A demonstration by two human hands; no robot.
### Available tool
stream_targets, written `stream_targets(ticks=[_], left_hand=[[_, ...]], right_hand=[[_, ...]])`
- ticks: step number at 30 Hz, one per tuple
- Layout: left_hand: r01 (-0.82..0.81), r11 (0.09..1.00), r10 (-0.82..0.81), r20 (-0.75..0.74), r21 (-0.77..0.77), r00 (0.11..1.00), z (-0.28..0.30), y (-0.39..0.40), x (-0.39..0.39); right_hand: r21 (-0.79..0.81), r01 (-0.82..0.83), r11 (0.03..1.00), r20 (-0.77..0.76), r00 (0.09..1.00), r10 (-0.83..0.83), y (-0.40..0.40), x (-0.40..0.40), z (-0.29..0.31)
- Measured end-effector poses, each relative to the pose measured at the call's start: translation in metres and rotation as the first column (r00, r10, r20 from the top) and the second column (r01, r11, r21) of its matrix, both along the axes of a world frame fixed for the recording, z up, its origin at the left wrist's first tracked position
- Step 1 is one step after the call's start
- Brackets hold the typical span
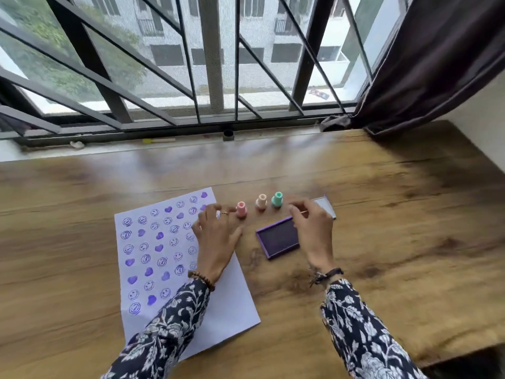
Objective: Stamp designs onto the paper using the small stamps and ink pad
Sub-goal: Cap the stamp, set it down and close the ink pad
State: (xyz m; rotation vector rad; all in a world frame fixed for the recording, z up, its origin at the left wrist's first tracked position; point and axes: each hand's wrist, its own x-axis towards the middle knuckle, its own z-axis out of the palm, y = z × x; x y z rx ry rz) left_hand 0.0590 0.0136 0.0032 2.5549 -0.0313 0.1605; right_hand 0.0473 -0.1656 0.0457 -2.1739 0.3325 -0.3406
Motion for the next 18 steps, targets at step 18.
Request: stream_targets(ticks=[18], left_hand=[[0.203, 0.976, -0.191, -0.135, 0.084, 0.972, -0.008, -0.022, -0.028]], right_hand=[[-0.036, 0.402, 0.915, -0.192, 0.896, -0.401, -0.077, 0.006, -0.012]])
